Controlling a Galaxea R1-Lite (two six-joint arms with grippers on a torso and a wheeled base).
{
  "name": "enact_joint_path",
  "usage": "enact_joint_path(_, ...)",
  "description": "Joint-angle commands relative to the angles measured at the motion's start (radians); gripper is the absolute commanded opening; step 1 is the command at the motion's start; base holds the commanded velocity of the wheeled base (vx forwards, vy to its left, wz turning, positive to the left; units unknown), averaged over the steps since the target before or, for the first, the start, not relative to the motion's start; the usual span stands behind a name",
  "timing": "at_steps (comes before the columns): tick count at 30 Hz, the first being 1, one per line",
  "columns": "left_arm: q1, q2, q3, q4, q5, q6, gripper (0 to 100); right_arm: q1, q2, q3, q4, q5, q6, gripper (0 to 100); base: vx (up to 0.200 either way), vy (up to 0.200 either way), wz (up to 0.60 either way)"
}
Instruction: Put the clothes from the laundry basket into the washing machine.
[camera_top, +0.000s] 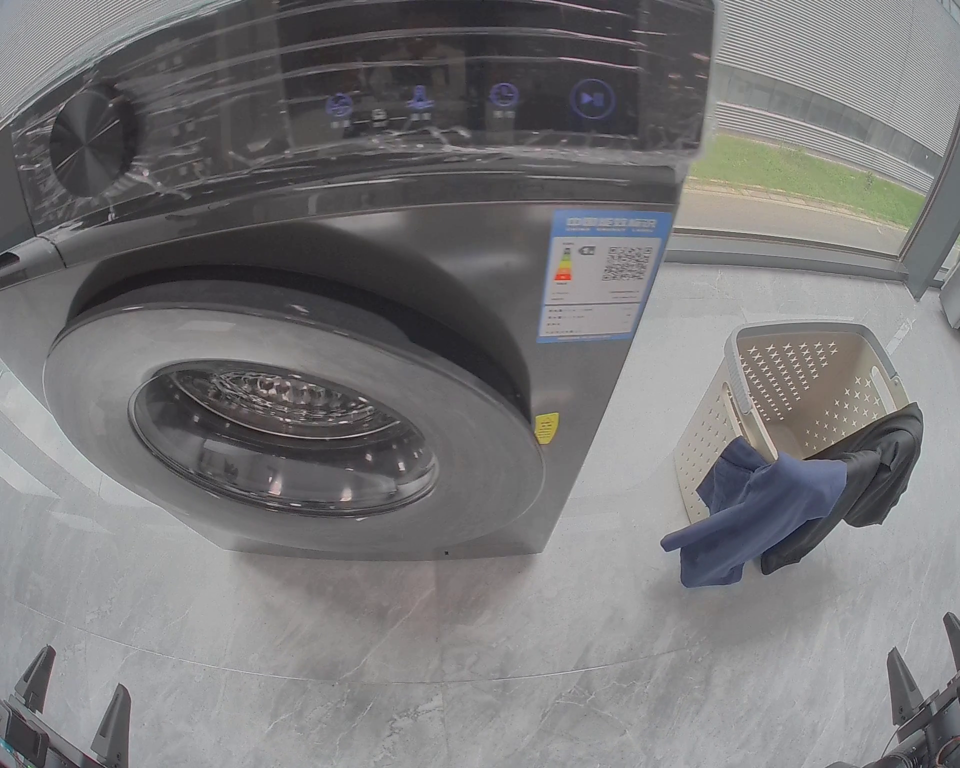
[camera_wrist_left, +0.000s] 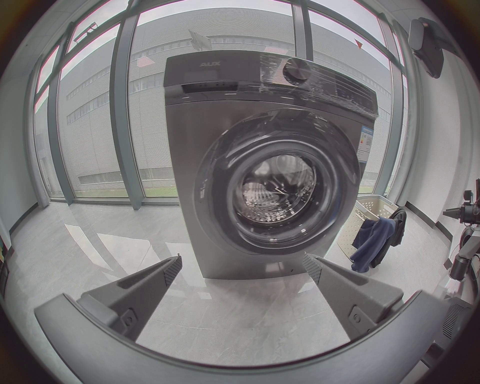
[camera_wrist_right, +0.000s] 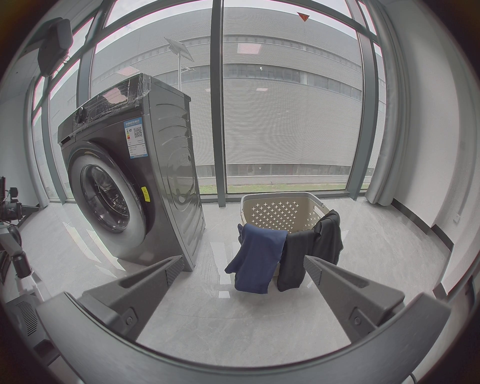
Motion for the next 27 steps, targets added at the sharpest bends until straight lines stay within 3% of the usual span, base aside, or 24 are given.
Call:
enact_joint_path(1,0.000,-0.008,0.016,0.002,0.000,-0.001,100,0.001,-0.012,0.016,-0.001,0.000,-0.001,100,0.000,0.000,0.00)
enact_joint_path(11,0.000,-0.008,0.016,0.002,0.000,-0.001,100,0.001,-0.012,0.016,-0.001,0.000,-0.001,100,0.000,0.000,0.00)
enact_joint_path(27,0.000,-0.008,0.016,0.002,0.000,0.001,100,0.001,-0.012,0.016,-0.001,0.000,-0.001,100,0.000,0.200,0.00)
